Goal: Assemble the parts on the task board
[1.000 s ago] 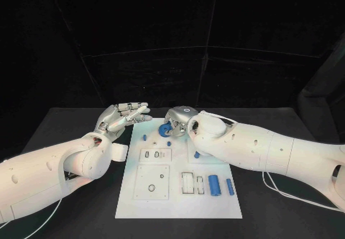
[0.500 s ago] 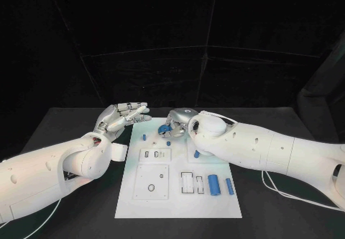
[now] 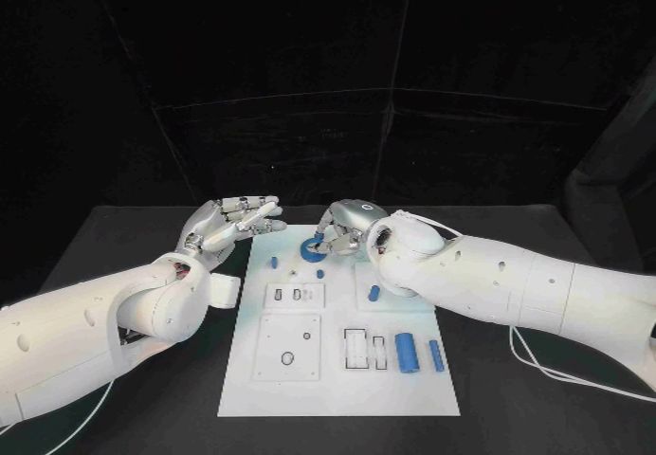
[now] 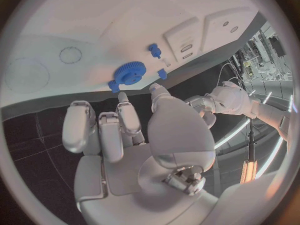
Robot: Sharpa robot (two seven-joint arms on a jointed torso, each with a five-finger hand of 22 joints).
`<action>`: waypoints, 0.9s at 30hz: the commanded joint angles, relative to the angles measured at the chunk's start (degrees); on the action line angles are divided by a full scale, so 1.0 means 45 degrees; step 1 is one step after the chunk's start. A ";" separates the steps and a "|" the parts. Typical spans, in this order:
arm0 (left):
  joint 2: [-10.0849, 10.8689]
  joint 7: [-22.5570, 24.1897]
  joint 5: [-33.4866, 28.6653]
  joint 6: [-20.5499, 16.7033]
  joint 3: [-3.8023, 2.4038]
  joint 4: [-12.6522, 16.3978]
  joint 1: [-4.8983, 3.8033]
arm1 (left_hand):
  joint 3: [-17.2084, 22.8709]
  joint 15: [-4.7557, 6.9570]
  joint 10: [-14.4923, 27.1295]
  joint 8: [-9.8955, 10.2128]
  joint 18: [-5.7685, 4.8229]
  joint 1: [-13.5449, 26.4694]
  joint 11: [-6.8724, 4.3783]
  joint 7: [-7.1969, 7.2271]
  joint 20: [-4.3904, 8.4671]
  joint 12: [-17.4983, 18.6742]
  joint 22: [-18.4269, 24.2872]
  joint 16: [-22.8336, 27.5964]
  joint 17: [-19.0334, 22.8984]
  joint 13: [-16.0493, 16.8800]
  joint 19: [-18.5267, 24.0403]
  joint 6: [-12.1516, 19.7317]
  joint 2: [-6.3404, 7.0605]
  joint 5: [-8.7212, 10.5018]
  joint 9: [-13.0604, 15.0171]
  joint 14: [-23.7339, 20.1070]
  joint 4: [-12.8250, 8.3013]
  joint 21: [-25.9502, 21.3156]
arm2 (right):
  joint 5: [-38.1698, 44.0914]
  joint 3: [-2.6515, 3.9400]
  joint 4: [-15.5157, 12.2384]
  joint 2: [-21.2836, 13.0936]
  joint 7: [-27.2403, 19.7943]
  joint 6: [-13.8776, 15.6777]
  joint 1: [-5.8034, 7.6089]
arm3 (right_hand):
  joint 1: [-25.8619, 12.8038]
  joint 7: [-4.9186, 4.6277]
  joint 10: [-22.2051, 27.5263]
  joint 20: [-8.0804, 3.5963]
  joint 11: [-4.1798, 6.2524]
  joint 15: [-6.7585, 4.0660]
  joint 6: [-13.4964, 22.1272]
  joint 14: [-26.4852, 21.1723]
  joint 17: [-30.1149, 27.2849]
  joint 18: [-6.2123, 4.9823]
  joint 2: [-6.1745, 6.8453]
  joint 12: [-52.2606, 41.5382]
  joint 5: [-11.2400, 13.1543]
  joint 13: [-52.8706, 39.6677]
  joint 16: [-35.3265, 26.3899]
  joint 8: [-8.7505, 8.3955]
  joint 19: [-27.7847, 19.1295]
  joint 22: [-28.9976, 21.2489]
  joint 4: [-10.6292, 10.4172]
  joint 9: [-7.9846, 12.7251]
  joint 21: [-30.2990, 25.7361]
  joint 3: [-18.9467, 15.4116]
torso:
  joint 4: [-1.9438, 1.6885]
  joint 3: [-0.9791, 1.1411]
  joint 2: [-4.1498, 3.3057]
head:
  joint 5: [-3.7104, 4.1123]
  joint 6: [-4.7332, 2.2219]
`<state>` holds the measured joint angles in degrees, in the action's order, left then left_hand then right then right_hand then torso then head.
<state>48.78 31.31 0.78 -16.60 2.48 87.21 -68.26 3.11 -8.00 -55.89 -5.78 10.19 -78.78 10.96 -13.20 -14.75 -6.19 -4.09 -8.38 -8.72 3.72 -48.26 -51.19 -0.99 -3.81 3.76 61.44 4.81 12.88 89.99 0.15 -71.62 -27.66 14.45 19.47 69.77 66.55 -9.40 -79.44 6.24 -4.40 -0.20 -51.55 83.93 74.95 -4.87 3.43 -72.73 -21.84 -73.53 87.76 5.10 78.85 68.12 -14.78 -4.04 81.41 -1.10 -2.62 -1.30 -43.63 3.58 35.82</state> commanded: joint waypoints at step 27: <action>0.0042 0.0109 0.0057 0.0274 -0.0007 -0.0170 -0.0017 | 0.0063 0.0015 -0.0306 0.0007 0.0104 -0.0009 -0.0111 -0.0047 0.0010 -0.0055 0.0026 0.0137 -0.0067 0.0009 -0.0148 -0.0250 -0.0192 0.0024 0.0023 0.0242 -0.0261 -0.0081 | -0.5194 -0.0015 -0.0611 -0.4713 -0.4682 -0.0743 0.0023 | 0.3395 0.0062 0.0116 -0.0106 0.0098 -0.0032 -0.0212 0.1102 0.2203 0.0089 0.0195 0.0173 0.1477 0.0146 0.0089 0.0015 -0.0035 -0.0168 0.2325 0.0034 -0.0022 0.0121 | 0.0200 0.0080 0.0015 | 0.0428 -0.0220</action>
<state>49.07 31.26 0.78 -16.22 2.48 86.45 -68.26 3.42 -8.00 -56.83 -5.56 10.17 -78.78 10.43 -13.21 -14.76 -6.20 -4.04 -8.16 -8.95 3.72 -48.65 -52.03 -1.44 -3.81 3.81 62.27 3.86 12.88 67.32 0.07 -74.49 -48.87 -4.28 17.81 69.80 81.52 -9.14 -79.22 6.02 -4.19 -0.19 -52.91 83.93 74.93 -4.87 4.28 -72.08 -14.99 -72.94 87.98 5.48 78.62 67.45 -4.57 -3.96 81.41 -0.53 -1.52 -0.82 -43.54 5.31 34.69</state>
